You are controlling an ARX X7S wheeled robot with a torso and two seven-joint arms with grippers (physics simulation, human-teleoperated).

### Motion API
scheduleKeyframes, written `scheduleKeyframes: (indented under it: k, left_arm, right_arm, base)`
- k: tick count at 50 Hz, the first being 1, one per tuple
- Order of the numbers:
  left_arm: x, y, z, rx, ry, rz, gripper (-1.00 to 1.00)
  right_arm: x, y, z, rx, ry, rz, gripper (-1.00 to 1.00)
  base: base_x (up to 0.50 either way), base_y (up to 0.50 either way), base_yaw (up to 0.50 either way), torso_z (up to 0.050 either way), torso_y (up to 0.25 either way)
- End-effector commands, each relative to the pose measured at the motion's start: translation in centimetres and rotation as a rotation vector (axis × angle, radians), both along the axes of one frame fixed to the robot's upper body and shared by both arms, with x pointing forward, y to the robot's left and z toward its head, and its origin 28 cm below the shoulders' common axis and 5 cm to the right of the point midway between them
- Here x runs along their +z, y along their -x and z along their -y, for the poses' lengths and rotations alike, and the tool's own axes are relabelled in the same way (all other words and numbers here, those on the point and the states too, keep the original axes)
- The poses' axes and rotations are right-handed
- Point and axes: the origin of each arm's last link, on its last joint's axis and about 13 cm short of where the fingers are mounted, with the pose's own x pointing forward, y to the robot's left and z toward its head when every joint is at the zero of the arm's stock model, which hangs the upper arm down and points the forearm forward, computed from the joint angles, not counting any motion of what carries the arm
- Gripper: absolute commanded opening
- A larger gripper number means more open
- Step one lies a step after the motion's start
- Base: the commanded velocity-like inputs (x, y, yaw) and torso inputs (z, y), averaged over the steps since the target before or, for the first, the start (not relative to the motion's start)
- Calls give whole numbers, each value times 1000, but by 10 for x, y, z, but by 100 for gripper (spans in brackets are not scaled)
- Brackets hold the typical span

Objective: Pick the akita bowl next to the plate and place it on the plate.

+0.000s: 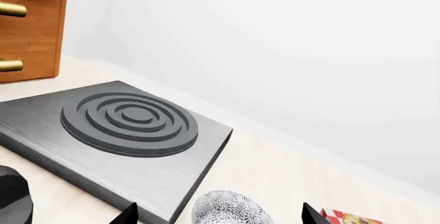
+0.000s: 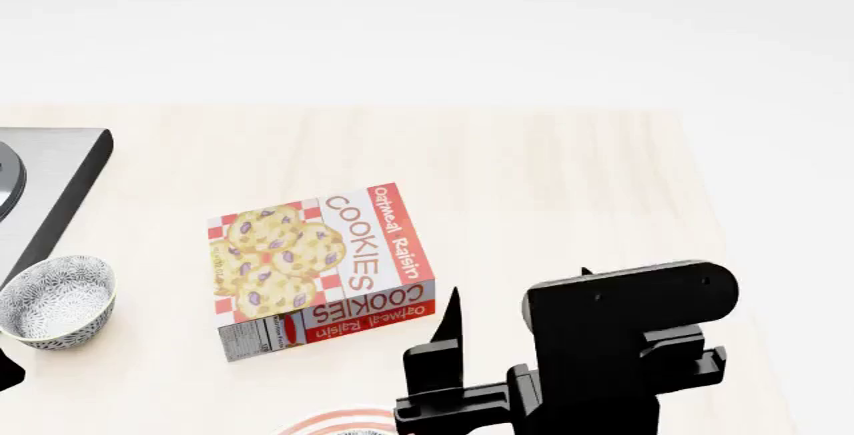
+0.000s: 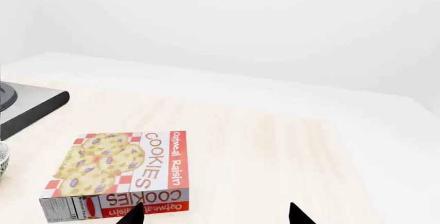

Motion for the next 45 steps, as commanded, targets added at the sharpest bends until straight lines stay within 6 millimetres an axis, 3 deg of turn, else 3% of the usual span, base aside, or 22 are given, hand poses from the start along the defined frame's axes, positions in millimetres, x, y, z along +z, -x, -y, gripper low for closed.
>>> scheduleKeyframes:
  k: [1, 14, 45]
  left_arm:
    - [-1, 0, 0, 0, -2, 0, 100]
    - [-2, 0, -2, 2, -4, 1, 100]
    - [-1, 0, -1, -6, -4, 3, 100]
  right_arm:
    - [-20, 7, 9, -86, 60, 104, 100]
    - [-44, 8, 17, -185, 99, 163, 100]
    - [-61, 5, 35, -390, 190, 277, 100]
  base:
    - [0, 0, 0, 0, 0]
    - [0, 0, 0, 0, 0]
    - [0, 0, 0, 0, 0]
